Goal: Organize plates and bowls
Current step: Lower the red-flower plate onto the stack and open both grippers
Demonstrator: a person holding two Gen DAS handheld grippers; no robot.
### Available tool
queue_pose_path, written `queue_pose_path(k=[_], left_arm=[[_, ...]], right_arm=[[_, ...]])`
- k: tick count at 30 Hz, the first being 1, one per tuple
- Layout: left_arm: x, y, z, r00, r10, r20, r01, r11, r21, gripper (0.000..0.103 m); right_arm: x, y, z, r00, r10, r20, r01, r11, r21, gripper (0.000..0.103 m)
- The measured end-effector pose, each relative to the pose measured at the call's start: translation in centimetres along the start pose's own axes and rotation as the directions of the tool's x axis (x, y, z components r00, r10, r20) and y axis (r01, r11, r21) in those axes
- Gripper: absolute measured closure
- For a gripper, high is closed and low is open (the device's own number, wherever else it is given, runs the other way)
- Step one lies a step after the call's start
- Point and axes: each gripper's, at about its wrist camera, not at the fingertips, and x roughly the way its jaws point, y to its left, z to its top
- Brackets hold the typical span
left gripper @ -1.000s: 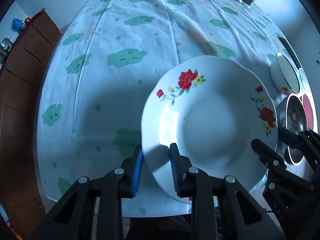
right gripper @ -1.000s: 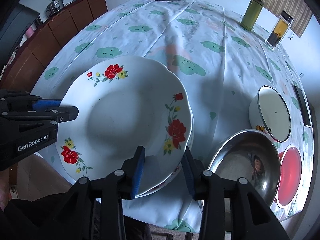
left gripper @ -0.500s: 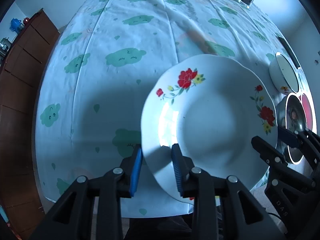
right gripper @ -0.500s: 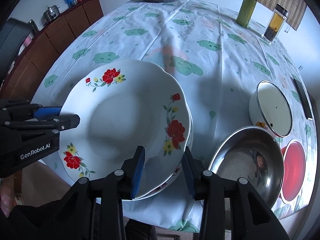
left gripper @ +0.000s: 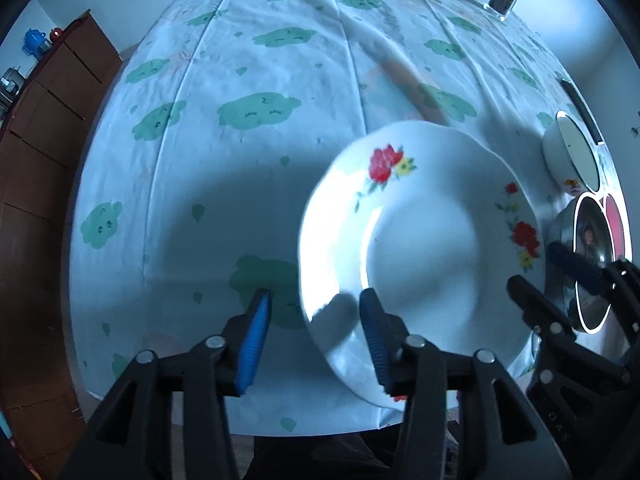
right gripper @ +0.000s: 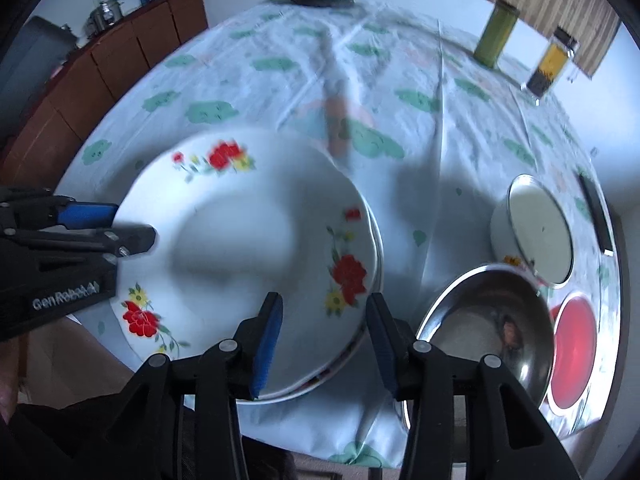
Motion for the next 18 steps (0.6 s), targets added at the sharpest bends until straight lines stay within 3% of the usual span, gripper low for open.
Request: queue_pose_path(k=[6, 10, 18], left_arm=[[0.0, 0.1, 0.0, 1.000, -0.005, 0.001, 0.005, 1.000, 0.006, 0.055], [0.1, 0.7, 0.0, 1.000, 0.001, -0.006, -0.001, 1.000, -0.009, 0.045], [-0.7, 1.1, 0.2, 0.999, 0.024, 0.036, -0.023, 1.000, -0.004, 0.045]], right_arm=[[-0.3, 0.9, 0.3, 1.000, 0.014, 0.013, -0.014, 0.999, -0.038, 0.057], [-0.1, 1.1, 0.3, 1.000, 0.022, 0.008, -0.022, 0.999, -0.030, 0.057], [-0.4, 1.4, 0.4, 0.997, 0.069, 0.038, -0.068, 0.998, -0.016, 0.057]])
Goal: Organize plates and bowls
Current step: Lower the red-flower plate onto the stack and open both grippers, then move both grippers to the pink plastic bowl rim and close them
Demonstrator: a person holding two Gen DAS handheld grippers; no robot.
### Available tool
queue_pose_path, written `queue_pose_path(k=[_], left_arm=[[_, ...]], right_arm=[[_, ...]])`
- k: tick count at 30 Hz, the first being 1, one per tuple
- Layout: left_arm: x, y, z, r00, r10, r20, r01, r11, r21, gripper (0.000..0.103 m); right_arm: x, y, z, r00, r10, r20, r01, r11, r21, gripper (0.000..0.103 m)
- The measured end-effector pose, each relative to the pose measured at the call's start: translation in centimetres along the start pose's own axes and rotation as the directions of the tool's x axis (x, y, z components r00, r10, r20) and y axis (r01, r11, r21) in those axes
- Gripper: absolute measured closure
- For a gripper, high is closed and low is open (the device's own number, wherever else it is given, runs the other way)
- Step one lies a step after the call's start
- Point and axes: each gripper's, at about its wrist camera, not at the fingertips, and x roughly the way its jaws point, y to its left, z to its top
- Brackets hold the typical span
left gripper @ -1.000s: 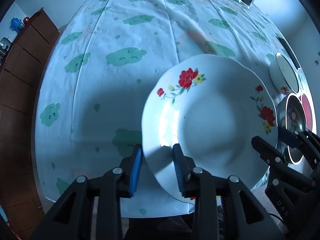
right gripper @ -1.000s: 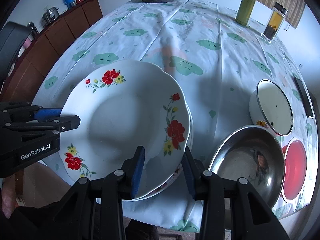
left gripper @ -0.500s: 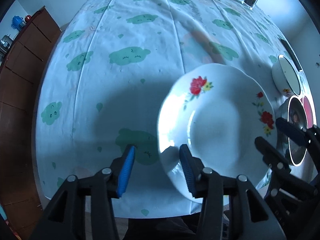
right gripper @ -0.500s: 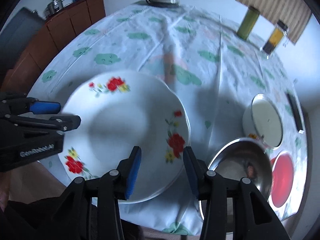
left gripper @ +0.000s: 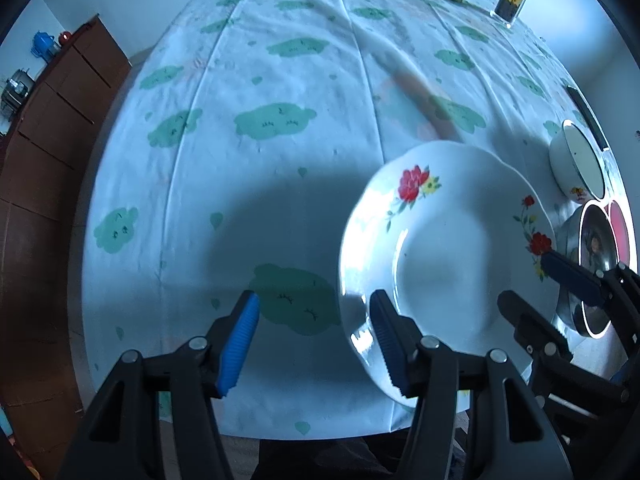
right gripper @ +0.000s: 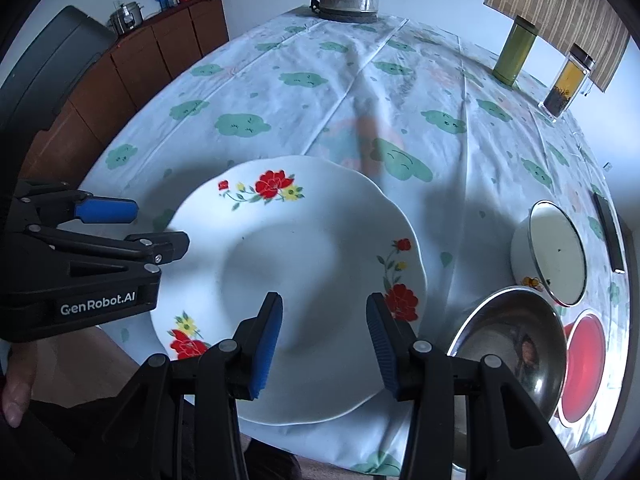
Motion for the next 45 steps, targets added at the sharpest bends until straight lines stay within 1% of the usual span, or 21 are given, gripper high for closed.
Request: queue_pose_path(k=[6, 18, 24, 27, 31, 37, 41, 44, 45], left_arm=[[0.0, -0.4, 0.7, 1.000, 0.000, 0.003, 0.000, 1.000, 0.012, 0.045], [-1.1, -2.7, 1.9, 0.999, 0.002, 0.035, -0.005, 0.998, 0.070, 0.045], [-2.1, -4.2, 2.7, 0.999, -0.011, 0.053, 0.005, 0.995, 0.102, 0.045], [-2.9, -5.8, 3.3, 0.997, -0.030, 0.068, 0.020, 0.990, 0.137, 0.045], [-4.1, -9.2, 3.9, 0.995, -0.070, 0.073, 0.052, 0.975, 0.218, 0.045], [-5.7, -15.0, 4.8, 0.990, -0.119, 0.071, 0.089, 0.939, 0.333, 0.045], [-6.4, -19.2, 5.2, 0.986, -0.159, 0.050, 0.126, 0.908, 0.400, 0.045], [-6.7, -22.0, 5.4, 0.983, -0.182, 0.026, 0.152, 0.884, 0.442, 0.045], [-6.7, -23.2, 5.4, 0.981, -0.193, 0.013, 0.166, 0.874, 0.457, 0.047]], right_arm=[[-0.2, -0.5, 0.2, 1.000, 0.013, 0.012, -0.013, 1.000, 0.018, 0.057], [-0.9, -2.4, 0.3, 0.999, 0.024, 0.049, -0.028, 0.997, 0.076, 0.057], [-2.0, -3.7, 0.1, 0.997, 0.017, 0.080, -0.026, 0.993, 0.114, 0.057], [-2.9, -4.8, -0.3, 0.995, 0.008, 0.098, -0.023, 0.989, 0.147, 0.057], [-4.6, -7.4, -1.2, 0.992, -0.016, 0.125, -0.013, 0.974, 0.227, 0.057], [-6.9, -12.1, -3.7, 0.986, -0.083, 0.144, 0.024, 0.928, 0.371, 0.057], [-7.9, -15.4, -5.8, 0.982, -0.125, 0.139, 0.047, 0.884, 0.465, 0.057], [-8.5, -18.2, -7.8, 0.979, -0.160, 0.127, 0.066, 0.836, 0.544, 0.057], [-8.6, -18.9, -8.3, 0.978, -0.169, 0.123, 0.071, 0.824, 0.563, 0.057]])
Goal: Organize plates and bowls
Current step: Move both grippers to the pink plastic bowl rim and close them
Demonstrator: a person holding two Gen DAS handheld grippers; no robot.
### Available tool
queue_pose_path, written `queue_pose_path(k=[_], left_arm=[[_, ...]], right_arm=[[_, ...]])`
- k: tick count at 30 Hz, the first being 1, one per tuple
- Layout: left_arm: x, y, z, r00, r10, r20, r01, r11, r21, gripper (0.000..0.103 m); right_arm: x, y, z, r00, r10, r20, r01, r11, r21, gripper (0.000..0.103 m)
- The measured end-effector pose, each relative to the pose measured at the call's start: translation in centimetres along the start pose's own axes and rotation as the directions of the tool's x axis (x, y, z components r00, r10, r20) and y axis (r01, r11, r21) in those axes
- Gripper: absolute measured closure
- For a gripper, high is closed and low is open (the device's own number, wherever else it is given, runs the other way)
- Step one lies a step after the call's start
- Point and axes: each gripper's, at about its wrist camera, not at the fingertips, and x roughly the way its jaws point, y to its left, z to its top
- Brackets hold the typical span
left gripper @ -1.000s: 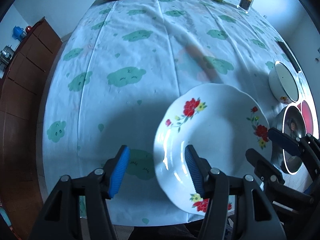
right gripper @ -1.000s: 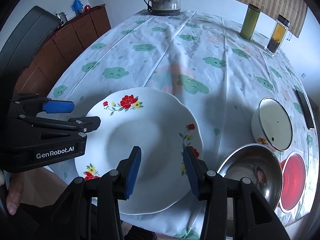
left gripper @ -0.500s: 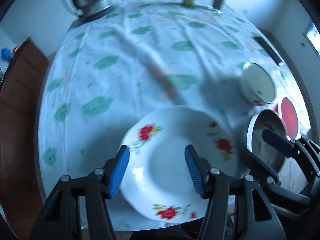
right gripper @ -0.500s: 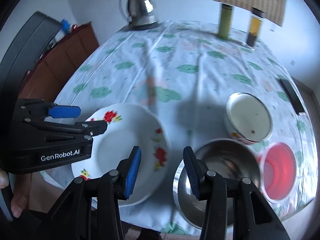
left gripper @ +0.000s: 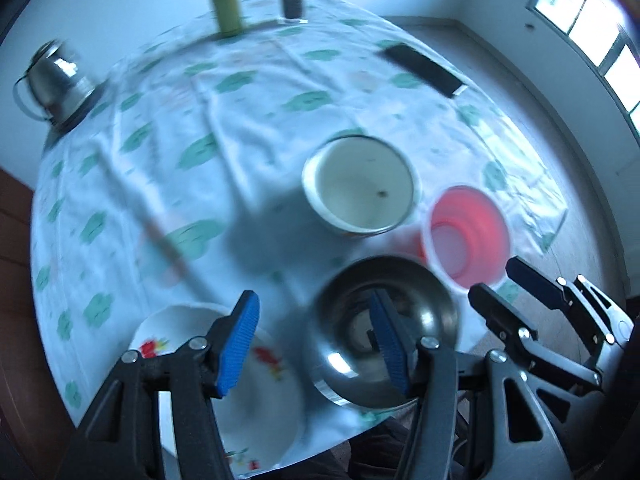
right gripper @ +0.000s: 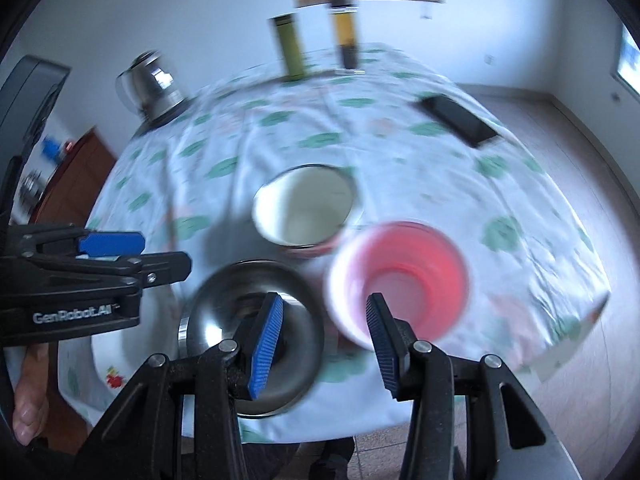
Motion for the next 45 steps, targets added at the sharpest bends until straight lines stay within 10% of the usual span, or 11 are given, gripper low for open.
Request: queue_pose_path(k=[13, 38, 45], left_arm=[[3.3, -5.6, 3.9, 0.986, -0.096, -0.134, 0.103, 0.994, 0.047, 0.074], [7.6, -8.0, 5.1, 0.963, -0.112, -0.246, 0.121, 0.992, 0.026, 0.074], [8.7, -8.4, 5.1, 0.962, -0.087, -0.260, 0.101, 0.994, 0.041, 0.088]], right_arm=[[1.4, -8.8, -0.4, 0.999, -0.030, -0.043, 0.039, 0.973, 0.229, 0.057], [3.8, -11.2, -0.5, 0.996, 0.055, -0.074, -0.030, 0.952, 0.304, 0.057], [4.8, -10.9, -0.7, 0.993, 0.075, -0.095, -0.044, 0.955, 0.292, 0.069]])
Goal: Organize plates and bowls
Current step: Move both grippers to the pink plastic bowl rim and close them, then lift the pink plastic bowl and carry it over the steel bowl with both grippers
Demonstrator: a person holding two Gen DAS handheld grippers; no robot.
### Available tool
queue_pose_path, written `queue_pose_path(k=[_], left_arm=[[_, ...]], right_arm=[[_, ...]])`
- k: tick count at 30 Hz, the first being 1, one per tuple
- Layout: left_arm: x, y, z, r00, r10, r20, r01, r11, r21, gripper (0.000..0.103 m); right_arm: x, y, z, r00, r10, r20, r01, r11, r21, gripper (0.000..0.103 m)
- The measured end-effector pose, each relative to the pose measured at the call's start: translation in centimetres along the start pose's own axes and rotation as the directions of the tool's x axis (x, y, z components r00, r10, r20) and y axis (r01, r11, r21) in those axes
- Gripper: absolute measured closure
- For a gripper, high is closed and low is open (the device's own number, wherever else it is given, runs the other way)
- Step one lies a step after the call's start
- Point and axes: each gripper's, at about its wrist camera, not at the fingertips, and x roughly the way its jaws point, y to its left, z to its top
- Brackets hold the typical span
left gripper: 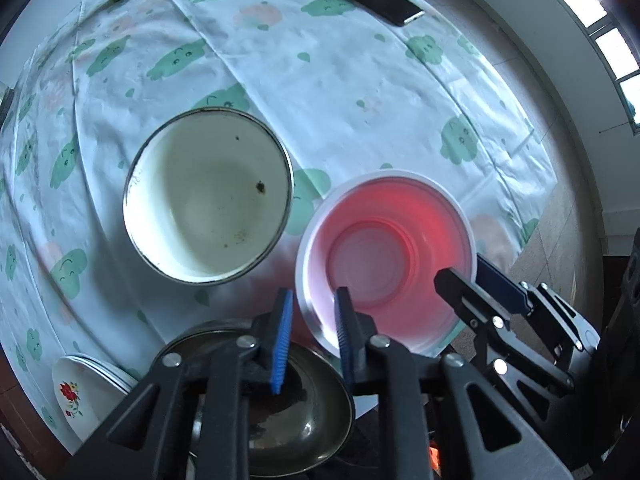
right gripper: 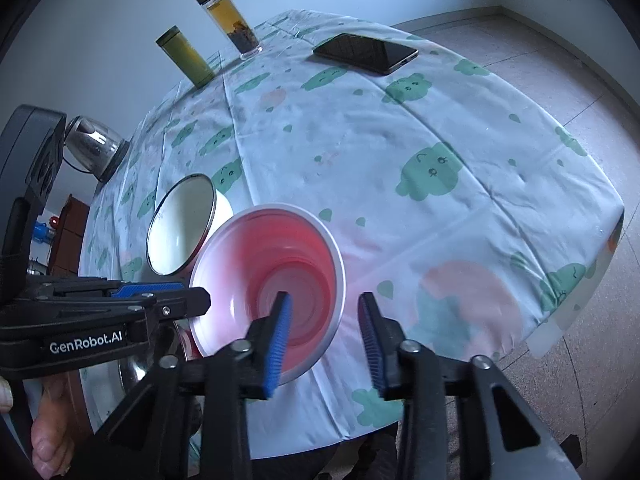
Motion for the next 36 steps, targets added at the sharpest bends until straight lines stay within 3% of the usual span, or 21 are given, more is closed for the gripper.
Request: queue_pose_path(k=[7, 11, 36], left_arm=[[0.2, 0.2, 0.1, 1.000, 0.009, 0.013, -0.009, 1.000, -0.014, 0.094], [0.1, 0.4, 0.0, 1.000, 0.011, 0.024, -0.010, 1.000, -0.014, 0.095], [-3.6, -0.4, -1.8, 0.989, 0.046, 0.142, -0.048, 0.999, 0.016, 0.095]], right_arm=[[0.0, 0.1, -0.1, 1.000, 0.010, 0.005, -0.010, 1.000, -0.007, 0.084], [-0.4, 0.2, 0.0, 1.000, 0.018, 0.012, -0.018, 1.000, -0.013, 0.087], [-3.6, 1.6, 0.5, 0.996, 0.010, 0.086, -0.004, 0.997, -0.073, 0.087]])
